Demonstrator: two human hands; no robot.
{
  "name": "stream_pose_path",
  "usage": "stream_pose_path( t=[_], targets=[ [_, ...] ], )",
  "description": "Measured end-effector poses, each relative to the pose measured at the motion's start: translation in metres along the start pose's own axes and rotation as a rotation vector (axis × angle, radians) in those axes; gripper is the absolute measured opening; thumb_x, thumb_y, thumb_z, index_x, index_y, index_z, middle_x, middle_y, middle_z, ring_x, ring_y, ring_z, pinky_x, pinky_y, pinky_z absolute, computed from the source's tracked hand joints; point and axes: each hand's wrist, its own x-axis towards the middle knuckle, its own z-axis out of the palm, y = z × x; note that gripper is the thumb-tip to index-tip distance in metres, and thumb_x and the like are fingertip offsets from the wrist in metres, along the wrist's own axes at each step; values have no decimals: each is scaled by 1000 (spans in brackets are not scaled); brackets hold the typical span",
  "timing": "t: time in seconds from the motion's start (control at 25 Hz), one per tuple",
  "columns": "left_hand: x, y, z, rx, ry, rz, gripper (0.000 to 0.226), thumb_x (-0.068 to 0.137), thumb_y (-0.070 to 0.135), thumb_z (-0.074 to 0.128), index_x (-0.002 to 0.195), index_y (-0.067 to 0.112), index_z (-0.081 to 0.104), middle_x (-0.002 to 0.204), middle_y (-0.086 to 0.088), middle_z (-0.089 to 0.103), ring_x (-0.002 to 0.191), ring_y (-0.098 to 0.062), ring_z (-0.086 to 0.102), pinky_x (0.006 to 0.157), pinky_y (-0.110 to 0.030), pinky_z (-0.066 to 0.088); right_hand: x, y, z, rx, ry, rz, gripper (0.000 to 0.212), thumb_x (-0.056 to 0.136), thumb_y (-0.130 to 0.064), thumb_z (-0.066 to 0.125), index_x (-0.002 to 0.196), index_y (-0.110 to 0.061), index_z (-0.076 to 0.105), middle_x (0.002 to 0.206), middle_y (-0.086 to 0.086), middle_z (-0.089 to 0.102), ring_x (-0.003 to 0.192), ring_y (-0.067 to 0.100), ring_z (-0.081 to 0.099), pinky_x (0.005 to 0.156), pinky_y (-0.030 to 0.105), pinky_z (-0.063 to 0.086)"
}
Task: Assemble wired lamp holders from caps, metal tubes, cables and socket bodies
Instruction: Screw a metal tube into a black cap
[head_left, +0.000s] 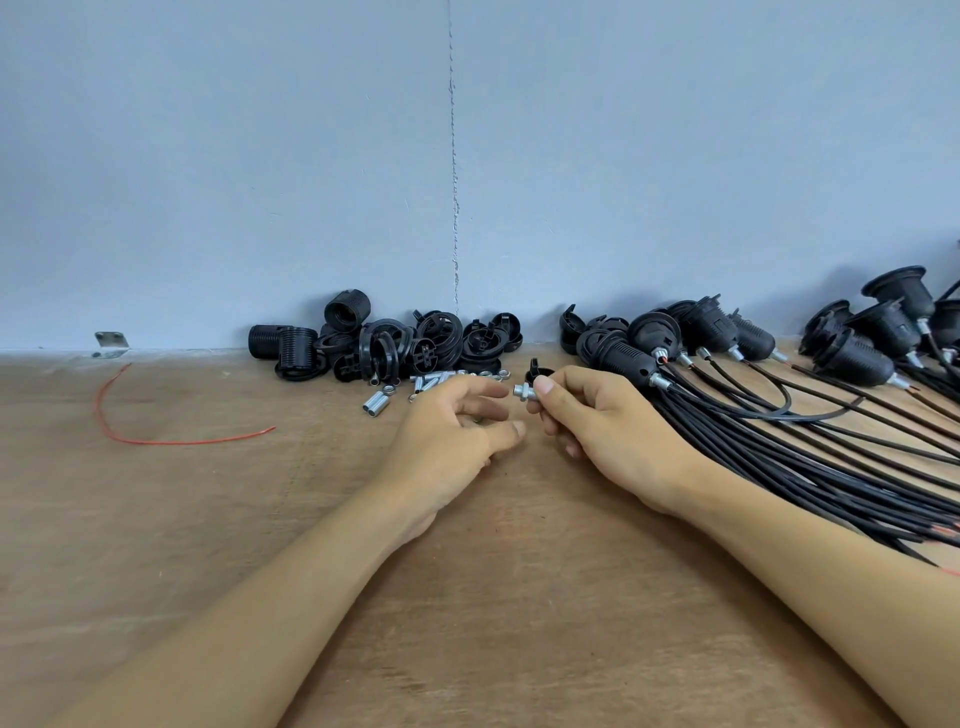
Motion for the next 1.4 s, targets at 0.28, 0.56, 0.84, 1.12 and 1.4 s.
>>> stream_pose_path(
  t=[0.28,0.56,0.84,1.12,1.4],
  targets=[
    [0,0,1,41,25,-12,27,86,5,77,101,27,71,94,3,74,64,-6,65,62,-20,51,1,4,-1,21,-11,8,32,104,-35,51,85,-14,67,66,-9,59,53,10,48,55,21,41],
    [-1,0,0,41,37,4,26,86,2,74,101,24,72,93,0,74,59,-3,64,57,-16,50,2,7,1,-65,19,10,24,101,-35,56,86,-20,67,69,-7,66,52,9,51,58,24,43],
    [-3,-1,5,309,23,137,16,88,11,75,91,27,73,80,14,68,66,7,59,65,-6,43,5,15,-3,-412,288,-59,6,92,-27,68,92,-29,62,92,-12,64,70,-3,54,65,6,38],
    [-4,2,9,355,31,153,13,88,10,73,95,21,77,74,17,64,64,11,54,64,-4,40,8,16,-8,-698,-54,-75,8,99,-35,57,103,-30,52,159,-16,32,133,12,49,101,38,44],
    [-2,0,9,351,44,154,12,90,10,72,93,21,77,56,37,56,60,14,52,60,-2,37,7,16,-7,-660,43,-158,12,99,-32,55,109,-25,55,130,-10,53,109,15,56,90,40,48]
  ],
)
